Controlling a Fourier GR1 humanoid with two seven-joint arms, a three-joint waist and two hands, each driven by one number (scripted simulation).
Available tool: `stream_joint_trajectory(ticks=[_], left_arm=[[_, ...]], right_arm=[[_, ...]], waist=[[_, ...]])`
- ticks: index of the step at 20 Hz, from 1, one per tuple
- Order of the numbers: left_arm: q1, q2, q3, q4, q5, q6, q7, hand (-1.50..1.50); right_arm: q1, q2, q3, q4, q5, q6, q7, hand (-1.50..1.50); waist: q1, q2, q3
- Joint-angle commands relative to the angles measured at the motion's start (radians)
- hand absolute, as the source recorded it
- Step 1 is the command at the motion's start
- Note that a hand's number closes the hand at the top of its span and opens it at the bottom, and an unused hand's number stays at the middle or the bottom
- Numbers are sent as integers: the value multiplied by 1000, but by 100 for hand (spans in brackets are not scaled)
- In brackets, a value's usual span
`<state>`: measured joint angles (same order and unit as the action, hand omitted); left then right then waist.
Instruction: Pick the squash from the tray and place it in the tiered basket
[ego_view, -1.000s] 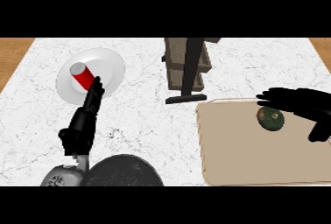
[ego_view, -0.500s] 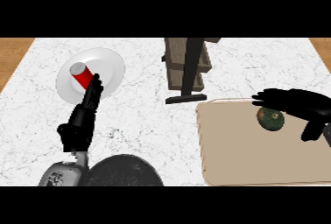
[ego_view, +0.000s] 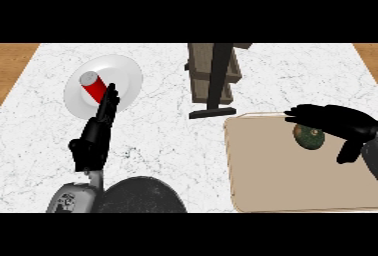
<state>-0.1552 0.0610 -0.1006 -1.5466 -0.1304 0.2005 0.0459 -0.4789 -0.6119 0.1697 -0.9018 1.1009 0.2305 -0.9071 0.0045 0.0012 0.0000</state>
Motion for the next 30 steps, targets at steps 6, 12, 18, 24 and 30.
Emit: stream_joint_trajectory(ticks=[6,12,18,24,30], left_arm=[[-3,-19,-1,-10,-8,1,29,0],[41,52,55,-43,41,-74,-13,0],[31,-6,3,10,-25,-6,9,0],[35,-4,2,15,-25,-9,11,0],[20,-9,14,25,-14,-7,22,0]], right_arm=[[19,87,-45,75,31,-266,-70,150],[-17,94,-103,76,4,-258,-74,150],[-98,268,-41,-65,160,-24,554,150],[-238,425,-44,-141,233,123,943,150],[-462,605,-58,-290,285,305,1328,150]], waist=[[3,2,1],[6,0,0],[-25,-40,-18],[-23,-59,-18],[-33,-62,-11]])
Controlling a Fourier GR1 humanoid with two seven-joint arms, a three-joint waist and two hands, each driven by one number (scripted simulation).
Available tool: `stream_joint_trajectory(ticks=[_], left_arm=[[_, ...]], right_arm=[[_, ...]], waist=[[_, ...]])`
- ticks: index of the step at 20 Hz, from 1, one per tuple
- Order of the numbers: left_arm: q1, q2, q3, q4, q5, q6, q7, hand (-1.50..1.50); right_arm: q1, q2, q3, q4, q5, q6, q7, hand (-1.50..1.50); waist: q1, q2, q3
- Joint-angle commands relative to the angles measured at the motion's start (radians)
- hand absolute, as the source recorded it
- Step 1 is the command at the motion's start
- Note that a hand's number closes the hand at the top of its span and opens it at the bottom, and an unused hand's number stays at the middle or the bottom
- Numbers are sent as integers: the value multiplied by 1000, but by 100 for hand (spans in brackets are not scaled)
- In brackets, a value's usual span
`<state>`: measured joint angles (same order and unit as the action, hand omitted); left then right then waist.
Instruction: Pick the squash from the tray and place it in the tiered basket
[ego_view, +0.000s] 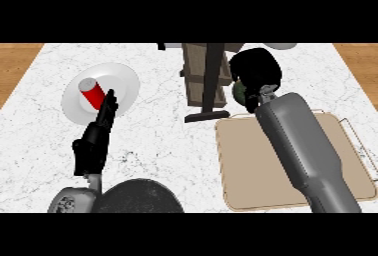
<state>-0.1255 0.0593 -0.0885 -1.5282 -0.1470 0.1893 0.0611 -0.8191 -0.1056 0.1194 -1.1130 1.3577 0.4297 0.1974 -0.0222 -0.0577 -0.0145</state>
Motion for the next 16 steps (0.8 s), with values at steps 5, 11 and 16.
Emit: stream_joint_trajectory(ticks=[5,11,16], left_arm=[[-12,-8,4,11,6,1,-6,0],[-16,4,-12,-9,-2,-18,-18,0],[-50,-17,-19,16,-16,1,-17,0]], right_arm=[[-384,104,-51,-190,-20,317,490,150],[-685,105,-172,-239,-160,547,775,150],[-902,105,-299,-101,-239,491,918,150]], waist=[[27,9,8],[46,24,11],[64,44,10]])
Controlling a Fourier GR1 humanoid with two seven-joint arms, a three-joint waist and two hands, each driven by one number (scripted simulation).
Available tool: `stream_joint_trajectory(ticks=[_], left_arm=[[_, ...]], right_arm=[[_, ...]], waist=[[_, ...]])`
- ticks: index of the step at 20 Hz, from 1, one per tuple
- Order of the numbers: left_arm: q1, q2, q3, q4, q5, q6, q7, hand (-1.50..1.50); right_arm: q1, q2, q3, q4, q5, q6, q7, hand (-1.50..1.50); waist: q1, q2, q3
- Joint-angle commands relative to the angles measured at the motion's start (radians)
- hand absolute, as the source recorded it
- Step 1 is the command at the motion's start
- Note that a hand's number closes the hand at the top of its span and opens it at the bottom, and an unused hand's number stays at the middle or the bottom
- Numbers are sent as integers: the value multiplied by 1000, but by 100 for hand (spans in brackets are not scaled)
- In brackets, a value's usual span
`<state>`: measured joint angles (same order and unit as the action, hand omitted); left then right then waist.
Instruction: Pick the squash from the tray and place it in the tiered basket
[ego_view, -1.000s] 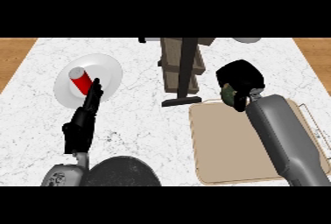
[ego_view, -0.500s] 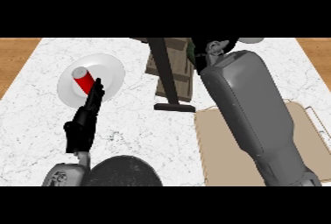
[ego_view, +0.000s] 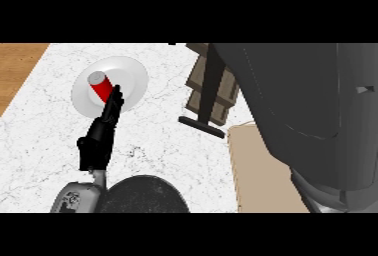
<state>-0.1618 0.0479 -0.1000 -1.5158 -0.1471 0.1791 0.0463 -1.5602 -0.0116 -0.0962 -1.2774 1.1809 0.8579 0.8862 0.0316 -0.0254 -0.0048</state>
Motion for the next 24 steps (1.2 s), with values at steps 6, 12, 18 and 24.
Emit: stream_joint_trajectory(ticks=[6,12,18,24], left_arm=[[-41,-29,-14,35,-28,28,-12,0],[2,-18,-15,-15,-19,15,-4,0],[-56,4,16,-35,-2,-2,52,0],[23,6,3,-82,-2,-8,25,0]], right_arm=[[-302,11,-145,239,-168,-127,325,150],[-343,11,-178,374,-72,-228,272,150],[-327,-52,-150,510,-10,-259,157,150],[-286,-105,-128,592,26,-298,53,150]], waist=[[12,23,0],[-4,27,2],[-8,30,3],[-7,29,3]])
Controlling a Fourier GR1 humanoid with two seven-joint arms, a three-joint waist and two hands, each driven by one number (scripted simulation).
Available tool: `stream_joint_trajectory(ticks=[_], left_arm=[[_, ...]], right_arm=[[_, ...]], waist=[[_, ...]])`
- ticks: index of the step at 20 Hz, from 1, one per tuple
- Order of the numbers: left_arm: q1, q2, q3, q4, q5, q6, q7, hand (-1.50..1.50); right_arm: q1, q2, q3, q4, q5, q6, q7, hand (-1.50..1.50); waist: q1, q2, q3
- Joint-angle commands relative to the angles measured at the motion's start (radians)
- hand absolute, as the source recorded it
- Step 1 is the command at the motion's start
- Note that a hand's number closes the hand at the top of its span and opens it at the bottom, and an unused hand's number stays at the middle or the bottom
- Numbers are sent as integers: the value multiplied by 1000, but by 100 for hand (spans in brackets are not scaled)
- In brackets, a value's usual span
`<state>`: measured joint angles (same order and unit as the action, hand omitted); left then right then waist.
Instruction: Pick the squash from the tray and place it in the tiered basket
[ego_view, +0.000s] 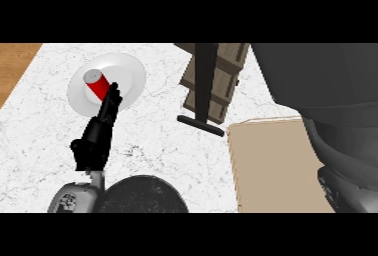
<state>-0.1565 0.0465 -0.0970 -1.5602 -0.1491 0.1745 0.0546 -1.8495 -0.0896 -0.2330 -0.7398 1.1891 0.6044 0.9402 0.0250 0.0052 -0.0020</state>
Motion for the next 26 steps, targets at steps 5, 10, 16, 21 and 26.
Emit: stream_joint_trajectory(ticks=[5,10,16,21,26], left_arm=[[-22,-7,5,37,-12,12,-17,0],[-30,-39,-18,53,-32,33,-19,0],[-22,21,37,-4,23,-20,21,0],[21,-17,6,31,-22,27,-31,0],[48,2,31,-3,6,12,0,0]], right_arm=[[74,-41,-139,33,-33,-235,85,-150],[54,0,-196,72,-77,-330,74,-150],[73,-32,-228,-31,-78,-503,72,-150],[111,-93,-233,-152,-47,-504,176,-150],[210,-178,-341,-322,-109,-471,193,-150]], waist=[[-9,5,1],[-3,4,0],[-9,-4,1],[-42,-14,2],[-67,-25,5]])
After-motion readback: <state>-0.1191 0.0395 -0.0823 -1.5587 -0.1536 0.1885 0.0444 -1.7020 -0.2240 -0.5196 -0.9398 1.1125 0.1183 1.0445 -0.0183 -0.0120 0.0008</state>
